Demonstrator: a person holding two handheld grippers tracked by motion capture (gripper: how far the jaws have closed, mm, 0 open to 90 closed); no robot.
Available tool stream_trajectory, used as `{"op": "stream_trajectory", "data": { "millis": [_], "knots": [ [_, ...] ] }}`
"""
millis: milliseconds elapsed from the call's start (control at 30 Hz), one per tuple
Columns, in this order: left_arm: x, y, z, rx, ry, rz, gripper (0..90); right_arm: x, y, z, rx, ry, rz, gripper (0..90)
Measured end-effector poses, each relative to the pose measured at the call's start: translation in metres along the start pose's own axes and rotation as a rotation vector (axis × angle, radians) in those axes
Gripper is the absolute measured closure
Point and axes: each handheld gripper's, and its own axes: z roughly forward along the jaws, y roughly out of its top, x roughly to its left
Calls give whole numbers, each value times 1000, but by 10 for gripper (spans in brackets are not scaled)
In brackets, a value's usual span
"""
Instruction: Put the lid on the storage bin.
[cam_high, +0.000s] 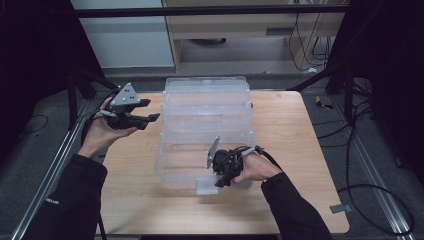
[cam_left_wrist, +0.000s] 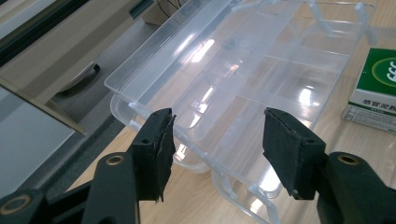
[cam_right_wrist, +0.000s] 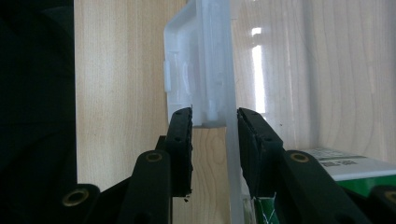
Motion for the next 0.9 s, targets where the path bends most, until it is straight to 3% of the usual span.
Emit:
{"op": "stream_trajectory", "data": {
  "millis": [133, 500, 600, 900],
  "knots": [
    [0, 8, 6, 14, -27, 49, 428, 0, 0, 0, 1, 3, -4, 670],
    [7, 24, 24, 53, -101, 125, 444, 1, 0, 0, 0, 0, -8, 670],
    [9, 28, 27, 64, -112, 135, 455, 1, 0, 0, 0, 0, -8, 670],
    [12, 45, 40, 122, -124, 240, 513, 1, 0, 0, 4, -2, -11, 670]
  ]
}}
